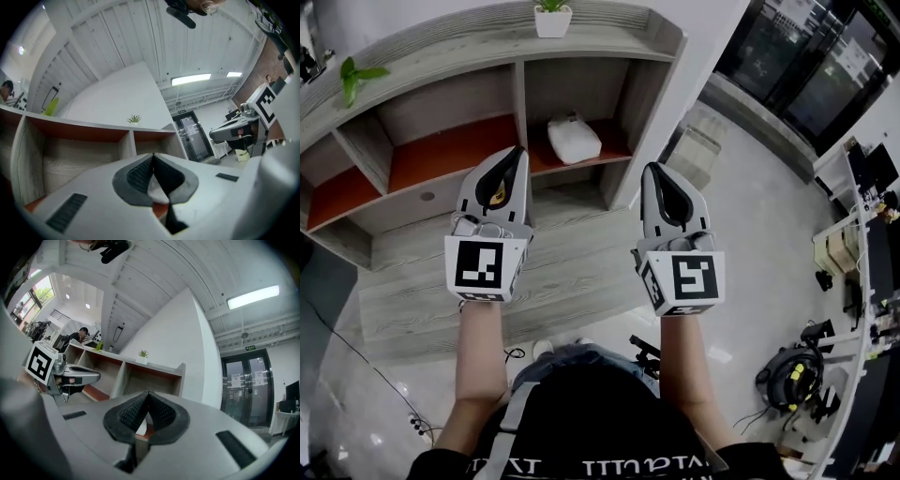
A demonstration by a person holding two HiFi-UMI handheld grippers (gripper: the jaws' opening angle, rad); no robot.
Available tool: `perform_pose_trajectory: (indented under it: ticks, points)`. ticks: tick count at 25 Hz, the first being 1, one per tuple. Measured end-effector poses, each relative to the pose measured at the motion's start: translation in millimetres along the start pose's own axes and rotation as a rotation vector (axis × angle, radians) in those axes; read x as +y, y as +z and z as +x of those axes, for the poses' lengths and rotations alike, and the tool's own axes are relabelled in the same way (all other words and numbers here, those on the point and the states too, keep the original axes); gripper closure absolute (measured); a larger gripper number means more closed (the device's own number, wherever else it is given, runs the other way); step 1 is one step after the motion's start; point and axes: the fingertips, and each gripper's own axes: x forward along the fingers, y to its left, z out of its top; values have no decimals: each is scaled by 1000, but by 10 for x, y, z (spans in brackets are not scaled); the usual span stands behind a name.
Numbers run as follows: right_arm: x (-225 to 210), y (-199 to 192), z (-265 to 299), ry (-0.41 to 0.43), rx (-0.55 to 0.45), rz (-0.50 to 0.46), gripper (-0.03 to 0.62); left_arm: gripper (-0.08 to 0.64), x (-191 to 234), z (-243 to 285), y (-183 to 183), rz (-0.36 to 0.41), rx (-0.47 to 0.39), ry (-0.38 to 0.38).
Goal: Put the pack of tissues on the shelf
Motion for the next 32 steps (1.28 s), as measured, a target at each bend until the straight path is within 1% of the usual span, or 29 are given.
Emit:
perform_pose_trajectory:
  ticks: [6, 9, 12, 14, 16, 18, 22, 26, 32]
  points:
    - [-152, 92, 57, 11, -32, -47, 575, 548, -33, 71, 58, -6, 11, 32]
    - [-170, 35, 80, 29, -8, -56, 577, 548, -44, 98, 74, 0, 8, 38]
    - [-191, 25, 88, 33, -13, -47, 577, 548, -51, 112, 65, 7, 16, 41]
    - [-199, 29, 83, 37, -15, -43, 577, 548, -45, 106, 58, -12, 20, 45]
    - [-200, 25, 78, 44, -11, -50, 577, 548, -26, 88, 87, -48, 11, 48]
    - [-218, 4, 79, 45, -6, -47, 577, 548, -18, 83, 130, -58, 0, 50]
    - [-252, -47, 76, 38, 9, -23, 577, 548, -26, 89, 165, -22, 5, 58]
    - [-276, -51, 71, 43, 18, 0, 577, 548, -71, 84, 150, -1, 13, 50]
    - [-332, -20, 50, 40, 21, -5, 577, 548, -111, 105, 139, 25, 22, 24]
